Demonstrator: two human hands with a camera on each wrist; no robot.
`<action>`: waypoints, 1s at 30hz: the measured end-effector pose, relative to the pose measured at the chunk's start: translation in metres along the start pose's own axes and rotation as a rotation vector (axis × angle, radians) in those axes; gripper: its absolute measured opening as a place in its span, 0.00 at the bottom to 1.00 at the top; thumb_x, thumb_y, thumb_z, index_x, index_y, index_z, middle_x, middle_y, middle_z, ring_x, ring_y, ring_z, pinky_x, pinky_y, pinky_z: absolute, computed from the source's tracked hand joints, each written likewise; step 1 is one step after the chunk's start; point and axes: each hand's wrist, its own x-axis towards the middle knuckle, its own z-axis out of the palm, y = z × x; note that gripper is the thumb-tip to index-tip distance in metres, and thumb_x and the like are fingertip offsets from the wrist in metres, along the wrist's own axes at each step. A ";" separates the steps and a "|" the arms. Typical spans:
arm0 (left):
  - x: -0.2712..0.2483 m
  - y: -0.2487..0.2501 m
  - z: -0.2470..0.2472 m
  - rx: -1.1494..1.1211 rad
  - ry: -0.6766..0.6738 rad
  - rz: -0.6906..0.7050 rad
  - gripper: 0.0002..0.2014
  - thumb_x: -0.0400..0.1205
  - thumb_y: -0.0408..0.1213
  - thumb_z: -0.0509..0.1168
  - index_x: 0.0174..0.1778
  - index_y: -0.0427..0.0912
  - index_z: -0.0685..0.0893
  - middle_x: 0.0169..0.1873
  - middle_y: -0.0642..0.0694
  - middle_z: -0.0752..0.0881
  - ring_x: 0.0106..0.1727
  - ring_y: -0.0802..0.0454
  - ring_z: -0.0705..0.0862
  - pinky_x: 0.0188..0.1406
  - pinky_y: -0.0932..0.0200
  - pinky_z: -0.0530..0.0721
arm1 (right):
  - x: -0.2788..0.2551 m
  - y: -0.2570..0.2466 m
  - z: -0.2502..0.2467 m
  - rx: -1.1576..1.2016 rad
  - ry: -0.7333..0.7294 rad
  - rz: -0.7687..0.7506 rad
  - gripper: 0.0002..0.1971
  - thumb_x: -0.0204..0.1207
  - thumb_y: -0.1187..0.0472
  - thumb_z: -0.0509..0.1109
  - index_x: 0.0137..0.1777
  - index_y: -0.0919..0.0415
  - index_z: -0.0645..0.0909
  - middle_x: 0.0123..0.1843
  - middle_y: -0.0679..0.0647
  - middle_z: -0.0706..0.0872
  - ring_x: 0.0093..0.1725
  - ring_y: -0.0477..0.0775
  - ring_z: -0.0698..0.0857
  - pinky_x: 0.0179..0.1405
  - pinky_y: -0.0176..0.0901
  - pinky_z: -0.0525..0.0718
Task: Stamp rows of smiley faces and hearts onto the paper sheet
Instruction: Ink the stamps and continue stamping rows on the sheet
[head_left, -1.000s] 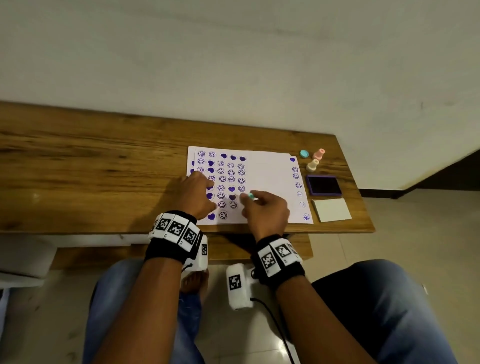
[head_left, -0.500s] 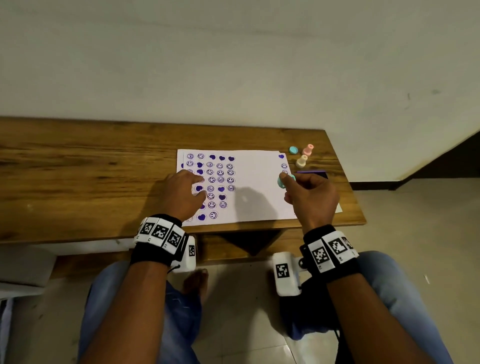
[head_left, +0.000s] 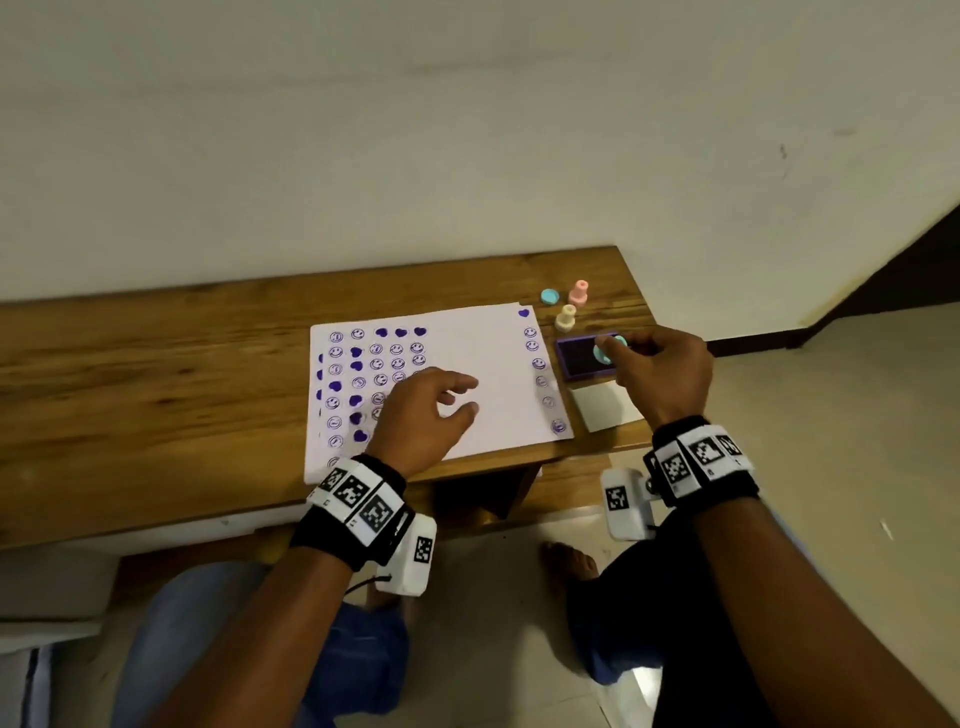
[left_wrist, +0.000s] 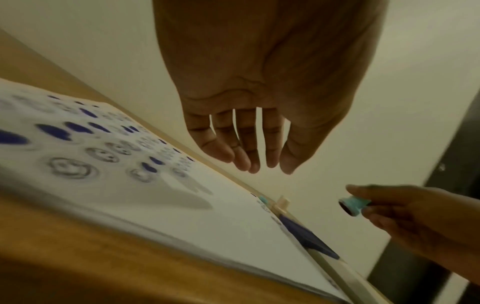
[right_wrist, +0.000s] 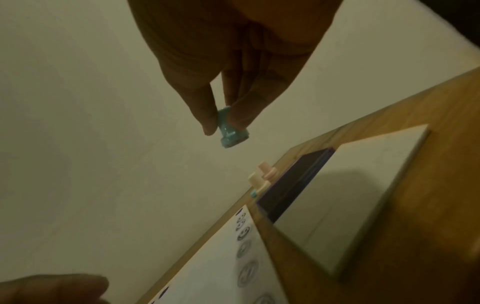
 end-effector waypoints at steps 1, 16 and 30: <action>0.010 0.011 0.006 0.019 -0.017 0.022 0.14 0.78 0.41 0.72 0.59 0.49 0.87 0.54 0.53 0.87 0.50 0.58 0.85 0.49 0.65 0.81 | 0.009 0.002 -0.001 0.010 -0.001 0.004 0.12 0.69 0.50 0.83 0.44 0.58 0.92 0.38 0.53 0.93 0.40 0.54 0.92 0.45 0.51 0.92; 0.206 0.068 0.081 0.526 -0.200 0.185 0.20 0.74 0.34 0.73 0.63 0.40 0.86 0.63 0.40 0.85 0.64 0.39 0.83 0.62 0.54 0.77 | 0.061 0.038 0.005 0.209 -0.016 0.127 0.10 0.67 0.51 0.85 0.33 0.54 0.89 0.30 0.48 0.90 0.32 0.48 0.90 0.36 0.47 0.92; 0.217 0.067 0.086 0.588 -0.131 0.165 0.15 0.74 0.40 0.72 0.56 0.47 0.89 0.54 0.44 0.89 0.55 0.40 0.86 0.52 0.53 0.80 | 0.068 0.043 -0.001 0.424 -0.098 0.223 0.10 0.70 0.55 0.84 0.42 0.60 0.91 0.36 0.53 0.93 0.34 0.52 0.92 0.38 0.49 0.93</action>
